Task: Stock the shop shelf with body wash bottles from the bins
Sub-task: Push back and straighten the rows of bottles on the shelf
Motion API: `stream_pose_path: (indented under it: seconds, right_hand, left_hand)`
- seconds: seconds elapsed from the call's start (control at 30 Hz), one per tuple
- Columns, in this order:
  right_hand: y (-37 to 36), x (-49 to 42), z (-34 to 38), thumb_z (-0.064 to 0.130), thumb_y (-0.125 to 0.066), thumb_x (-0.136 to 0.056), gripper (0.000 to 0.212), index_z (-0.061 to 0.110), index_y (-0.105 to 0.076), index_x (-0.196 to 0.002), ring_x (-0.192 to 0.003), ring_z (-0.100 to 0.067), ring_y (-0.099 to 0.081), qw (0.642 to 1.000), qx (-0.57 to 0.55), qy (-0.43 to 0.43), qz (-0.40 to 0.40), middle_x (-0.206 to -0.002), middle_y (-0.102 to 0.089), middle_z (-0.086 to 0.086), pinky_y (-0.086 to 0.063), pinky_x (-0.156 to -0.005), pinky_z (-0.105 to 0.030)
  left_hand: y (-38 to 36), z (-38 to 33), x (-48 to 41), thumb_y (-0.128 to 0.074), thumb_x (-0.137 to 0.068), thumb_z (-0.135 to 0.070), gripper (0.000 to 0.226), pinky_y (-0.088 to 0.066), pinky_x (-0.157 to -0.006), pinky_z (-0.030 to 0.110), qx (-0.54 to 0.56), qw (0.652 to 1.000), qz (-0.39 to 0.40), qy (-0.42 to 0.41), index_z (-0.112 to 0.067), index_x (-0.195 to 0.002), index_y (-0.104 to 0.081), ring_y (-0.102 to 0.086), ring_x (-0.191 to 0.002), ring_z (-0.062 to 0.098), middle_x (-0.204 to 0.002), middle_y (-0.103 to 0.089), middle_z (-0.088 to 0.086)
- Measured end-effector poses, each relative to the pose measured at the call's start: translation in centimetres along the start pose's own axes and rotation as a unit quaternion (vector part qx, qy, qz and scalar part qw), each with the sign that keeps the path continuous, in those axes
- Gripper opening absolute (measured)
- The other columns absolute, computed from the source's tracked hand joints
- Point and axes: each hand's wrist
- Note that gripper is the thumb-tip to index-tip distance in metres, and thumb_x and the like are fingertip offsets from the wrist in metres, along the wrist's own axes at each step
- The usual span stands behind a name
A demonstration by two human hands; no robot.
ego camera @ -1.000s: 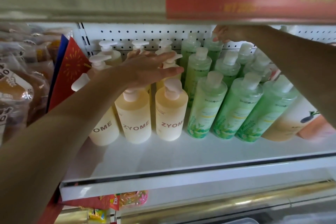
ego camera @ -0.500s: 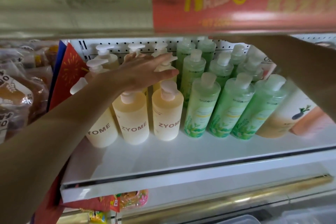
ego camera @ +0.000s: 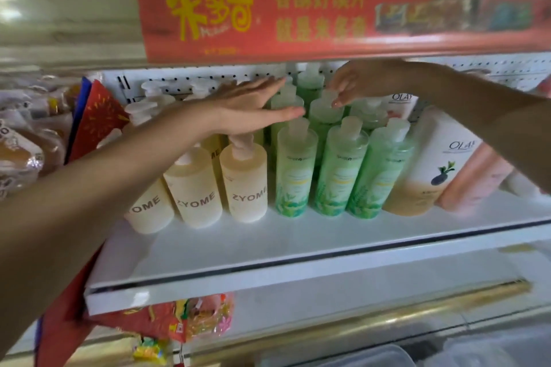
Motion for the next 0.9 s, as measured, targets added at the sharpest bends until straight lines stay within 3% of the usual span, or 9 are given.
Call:
stream_pose_path:
  seconds: [0.23,0.77,0.9]
  right_hand:
    - [-0.7,-1.2,0.1,0.026,-0.075,-0.079,0.044,0.011,-0.063,-0.118,-0.102,-0.013,-0.054,0.998,-0.007,0.039,-0.052,-0.118,-0.063,-0.004,-0.037,-0.083,-0.022]
    - [-1.0,-3.8,-0.4,0.019,-0.066,-0.088,0.044,0.010,-0.053,-0.129,-0.121,-0.024,-0.050,0.999,-0.014,0.003,-0.053,-0.133,-0.054,-0.007,-0.034,-0.087,-0.024]
    - [-1.0,-3.9,0.2,0.023,-0.065,-0.089,0.048,0.011,-0.049,-0.133,-0.125,-0.028,-0.048,0.999,-0.011,0.002,-0.040,-0.135,-0.052,-0.007,-0.037,-0.102,-0.031]
  left_hand:
    - [-0.1,-1.0,-2.4,-0.015,-0.055,-0.097,0.116,-0.004,-0.119,0.051,0.007,0.998,0.060,-0.008,-0.036,-0.150,0.014,0.008,-0.147,0.013,-0.157,0.019,-0.017]
    - [-0.1,-1.6,-2.3,-0.016,-0.054,-0.090,0.118,-0.005,-0.120,0.048,-0.020,0.998,0.063,-0.001,-0.029,-0.152,0.009,0.002,-0.148,0.015,-0.157,0.018,-0.015]
    - [0.0,-1.8,-2.2,-0.014,-0.051,-0.090,0.120,-0.006,-0.120,0.047,-0.027,0.998,0.064,0.002,-0.028,-0.152,0.010,0.001,-0.148,0.016,-0.157,0.018,-0.014]
Point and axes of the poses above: each hand's wrist, its own x-axis away from the middle knuckle, its own y-axis out of the back of the hand, z = x × y
